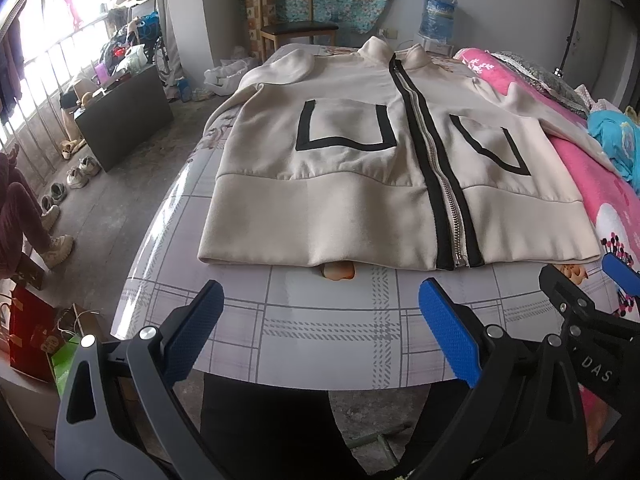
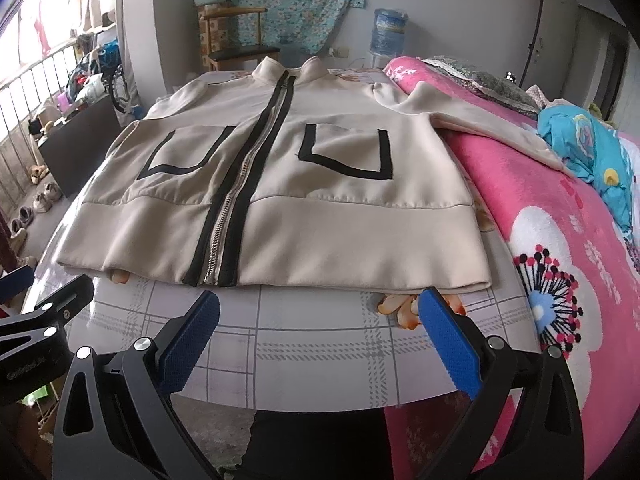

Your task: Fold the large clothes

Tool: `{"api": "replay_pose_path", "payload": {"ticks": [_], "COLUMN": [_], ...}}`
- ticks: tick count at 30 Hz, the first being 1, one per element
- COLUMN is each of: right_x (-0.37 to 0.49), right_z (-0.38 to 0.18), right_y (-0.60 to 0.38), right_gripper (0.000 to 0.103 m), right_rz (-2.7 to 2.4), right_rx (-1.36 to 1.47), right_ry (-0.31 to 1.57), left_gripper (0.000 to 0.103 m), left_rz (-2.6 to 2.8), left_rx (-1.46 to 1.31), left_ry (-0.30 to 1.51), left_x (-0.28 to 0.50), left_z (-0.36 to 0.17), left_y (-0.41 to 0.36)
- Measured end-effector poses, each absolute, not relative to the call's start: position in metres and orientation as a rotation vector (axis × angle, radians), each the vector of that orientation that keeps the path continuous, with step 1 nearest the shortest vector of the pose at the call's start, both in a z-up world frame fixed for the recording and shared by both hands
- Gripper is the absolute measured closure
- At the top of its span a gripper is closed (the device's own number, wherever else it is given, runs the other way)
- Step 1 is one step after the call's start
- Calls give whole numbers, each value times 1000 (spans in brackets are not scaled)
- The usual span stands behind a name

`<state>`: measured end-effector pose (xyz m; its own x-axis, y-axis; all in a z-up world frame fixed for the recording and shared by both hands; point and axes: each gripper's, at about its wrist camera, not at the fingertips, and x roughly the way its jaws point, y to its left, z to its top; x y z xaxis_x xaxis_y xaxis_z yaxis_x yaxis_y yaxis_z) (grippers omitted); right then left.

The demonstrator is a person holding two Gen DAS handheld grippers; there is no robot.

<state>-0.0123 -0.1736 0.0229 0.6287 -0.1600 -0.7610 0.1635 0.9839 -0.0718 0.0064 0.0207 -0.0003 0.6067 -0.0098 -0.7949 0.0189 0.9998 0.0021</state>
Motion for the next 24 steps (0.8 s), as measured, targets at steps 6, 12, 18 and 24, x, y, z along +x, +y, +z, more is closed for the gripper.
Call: {"api": "replay_pose_path", "payload": {"ticks": [6,12,18,24], "right_x": [-8,-2,3,8], "right_z": [22,19,13,7], "right_y": [-176,-181,-188,-202], "right_gripper": [6,6,6,6], "right_rz": [-210,-227,-251,-250], "right_rx": [-13,-37,-50,-41], "right_ry": [860,855,864,866], "left_gripper": [9,9,9,9], "left_rz": [-3,-10,-73,-149], "left_rx": [35,64,35,-23], "left_ry": [893,866,867,904], "left_x": [9,12,17,24], "left_z": [-4,-8,-15,-24], "left_y": [20,16,18,22]}}
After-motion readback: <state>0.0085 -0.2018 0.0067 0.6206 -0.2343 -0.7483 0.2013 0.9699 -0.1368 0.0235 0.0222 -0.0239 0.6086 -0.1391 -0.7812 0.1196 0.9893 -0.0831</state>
